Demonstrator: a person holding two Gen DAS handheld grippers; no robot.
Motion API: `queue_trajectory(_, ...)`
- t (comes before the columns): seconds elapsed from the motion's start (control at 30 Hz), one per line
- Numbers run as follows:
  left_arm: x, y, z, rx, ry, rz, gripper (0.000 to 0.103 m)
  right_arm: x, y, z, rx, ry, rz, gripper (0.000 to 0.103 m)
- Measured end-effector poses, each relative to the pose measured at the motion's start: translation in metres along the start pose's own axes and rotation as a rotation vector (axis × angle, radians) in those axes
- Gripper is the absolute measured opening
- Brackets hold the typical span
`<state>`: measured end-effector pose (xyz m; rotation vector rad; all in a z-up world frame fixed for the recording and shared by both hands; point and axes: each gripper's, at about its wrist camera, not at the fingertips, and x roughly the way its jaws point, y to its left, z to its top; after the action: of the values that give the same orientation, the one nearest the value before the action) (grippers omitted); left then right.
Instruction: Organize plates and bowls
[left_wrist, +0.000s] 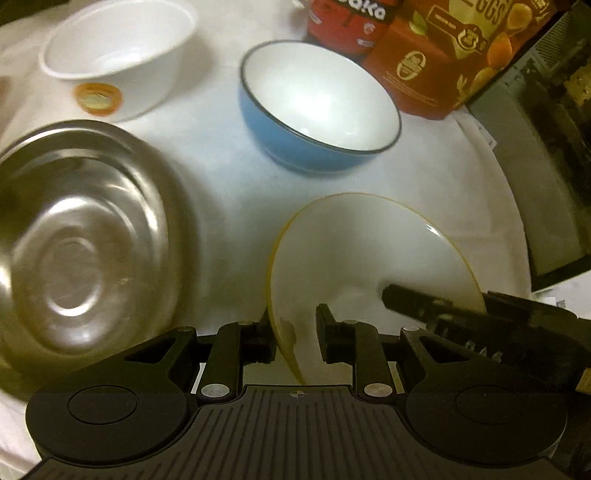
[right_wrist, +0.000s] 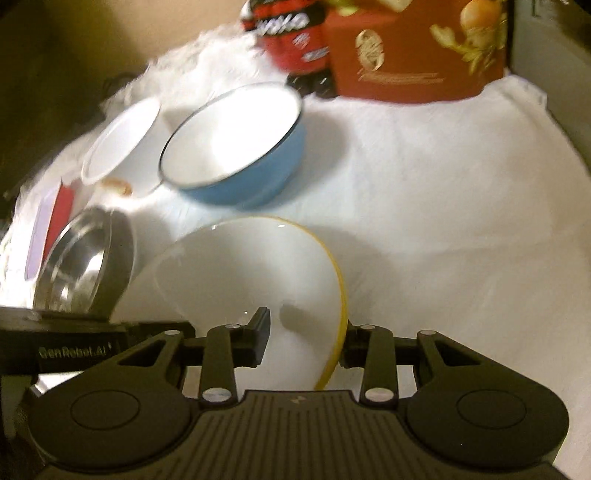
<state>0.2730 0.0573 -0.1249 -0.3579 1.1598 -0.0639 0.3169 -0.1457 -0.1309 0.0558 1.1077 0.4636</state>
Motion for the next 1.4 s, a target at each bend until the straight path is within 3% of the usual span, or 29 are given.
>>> queue_trajectory(0.13,-0.005,0.008,-0.004,0.010,-0.002,0.003,0.024,0.006,0.014,-0.011,-0.026,0.008,-0.024,0.037)
queue_trajectory(0.87,-0.021,-0.010,-0.011,0.093,-0.051,-0.003,0.024,-0.006,0.008,-0.013,0.012,-0.048,-0.077,0.036)
queue_trajectory(1.27,-0.046,0.009,-0.015,0.118,-0.070,-0.050,0.023,-0.025,0.021,-0.009,0.020,-0.116,-0.150,0.036)
queue_trajectory(1.4,-0.066,0.030,-0.010,0.096,-0.104,-0.116,0.020,-0.038,0.028,-0.010,0.030,-0.165,-0.198,0.036)
